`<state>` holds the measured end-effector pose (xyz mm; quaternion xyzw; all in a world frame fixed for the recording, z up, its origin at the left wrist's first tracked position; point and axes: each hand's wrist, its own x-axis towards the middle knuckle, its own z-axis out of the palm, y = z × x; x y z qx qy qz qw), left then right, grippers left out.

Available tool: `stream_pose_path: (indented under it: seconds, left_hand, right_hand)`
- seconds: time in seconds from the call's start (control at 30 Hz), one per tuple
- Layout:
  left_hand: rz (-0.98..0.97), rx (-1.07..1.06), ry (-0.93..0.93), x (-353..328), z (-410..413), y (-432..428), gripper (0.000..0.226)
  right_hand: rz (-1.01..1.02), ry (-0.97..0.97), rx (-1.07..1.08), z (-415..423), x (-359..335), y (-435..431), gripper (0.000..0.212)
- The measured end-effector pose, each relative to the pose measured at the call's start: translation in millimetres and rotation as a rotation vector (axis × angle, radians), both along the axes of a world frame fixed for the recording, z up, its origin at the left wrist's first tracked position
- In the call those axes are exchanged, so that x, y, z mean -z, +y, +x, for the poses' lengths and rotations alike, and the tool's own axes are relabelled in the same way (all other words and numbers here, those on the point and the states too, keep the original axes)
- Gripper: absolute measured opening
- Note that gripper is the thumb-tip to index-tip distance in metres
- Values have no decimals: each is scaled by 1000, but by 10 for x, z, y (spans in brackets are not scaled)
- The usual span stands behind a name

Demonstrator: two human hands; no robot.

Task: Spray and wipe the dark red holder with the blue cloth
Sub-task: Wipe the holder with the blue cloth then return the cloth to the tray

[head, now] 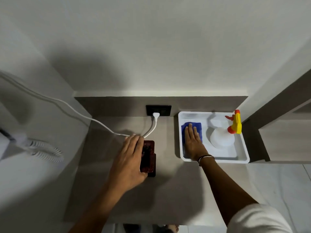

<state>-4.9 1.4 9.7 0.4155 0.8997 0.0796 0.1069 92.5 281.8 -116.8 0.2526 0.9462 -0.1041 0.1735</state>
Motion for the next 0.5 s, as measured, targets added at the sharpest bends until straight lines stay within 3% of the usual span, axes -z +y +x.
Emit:
stream_pose_path:
  seconds: [0.13, 0.37, 0.5]
  left_hand:
    - [42, 33, 37, 54, 22, 11, 122]
    - [11, 13, 27, -5, 75, 34, 144]
    - [45, -2, 4, -18, 101, 36, 135]
  right_hand:
    - [26, -20, -45, 21, 66, 27, 87]
    - [-21, 0, -28, 76, -39, 74, 80]
    - [-55, 99, 17, 78, -335, -1, 85]
